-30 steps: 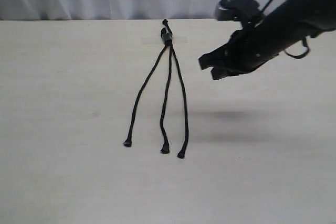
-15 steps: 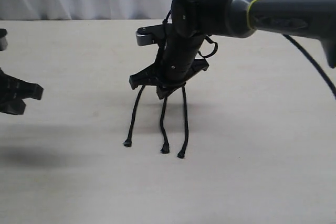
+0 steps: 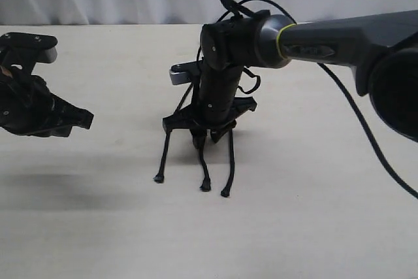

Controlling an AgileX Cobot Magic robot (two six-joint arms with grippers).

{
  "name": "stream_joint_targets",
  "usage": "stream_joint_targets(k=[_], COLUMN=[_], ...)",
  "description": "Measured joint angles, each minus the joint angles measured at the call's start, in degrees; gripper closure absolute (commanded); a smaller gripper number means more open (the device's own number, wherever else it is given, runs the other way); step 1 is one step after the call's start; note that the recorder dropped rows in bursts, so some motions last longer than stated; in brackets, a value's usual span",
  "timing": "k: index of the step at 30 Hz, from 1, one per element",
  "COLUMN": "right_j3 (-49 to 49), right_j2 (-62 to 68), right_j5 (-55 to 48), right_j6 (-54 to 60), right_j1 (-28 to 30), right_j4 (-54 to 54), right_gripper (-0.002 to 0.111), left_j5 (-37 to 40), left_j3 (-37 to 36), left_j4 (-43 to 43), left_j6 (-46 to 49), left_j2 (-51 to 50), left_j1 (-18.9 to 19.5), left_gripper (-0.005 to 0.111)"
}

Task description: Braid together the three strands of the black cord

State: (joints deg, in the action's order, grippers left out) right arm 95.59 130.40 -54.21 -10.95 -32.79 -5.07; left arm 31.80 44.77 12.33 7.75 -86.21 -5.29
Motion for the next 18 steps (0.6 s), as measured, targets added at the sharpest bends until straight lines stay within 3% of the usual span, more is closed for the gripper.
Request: stream_joint_targets(k=[2, 3, 12, 18], right_j3=[0.2, 0.3, 7.1, 10.4], right_j2=[0.1, 0.1, -0.5, 0.0], right_j5=[-0.9, -1.4, -5.4, -0.7], right_j6=[-0.1, -0.2, -0.5, -0.6], right_j1=[0.0, 0.0, 0.0, -1.0], right_j4=[0.2, 0.2, -5.6, -13.4], right_gripper=[0.101, 0.104, 0.104, 0.104], left_j5=[-0.2, -0.1, -0.5, -1.5], left_j3=[0.0, 0.0, 0.0, 0.0], left_j4=[0.0, 0.0, 0.0, 0.0], left_j6=[0.0, 0.0, 0.0, 0.0], left_j2=[0.0, 0.0, 0.0, 0.0], left_j1=[0.0, 0.0, 0.0, 0.0], left_gripper=[0.107, 0.107, 0.107, 0.107])
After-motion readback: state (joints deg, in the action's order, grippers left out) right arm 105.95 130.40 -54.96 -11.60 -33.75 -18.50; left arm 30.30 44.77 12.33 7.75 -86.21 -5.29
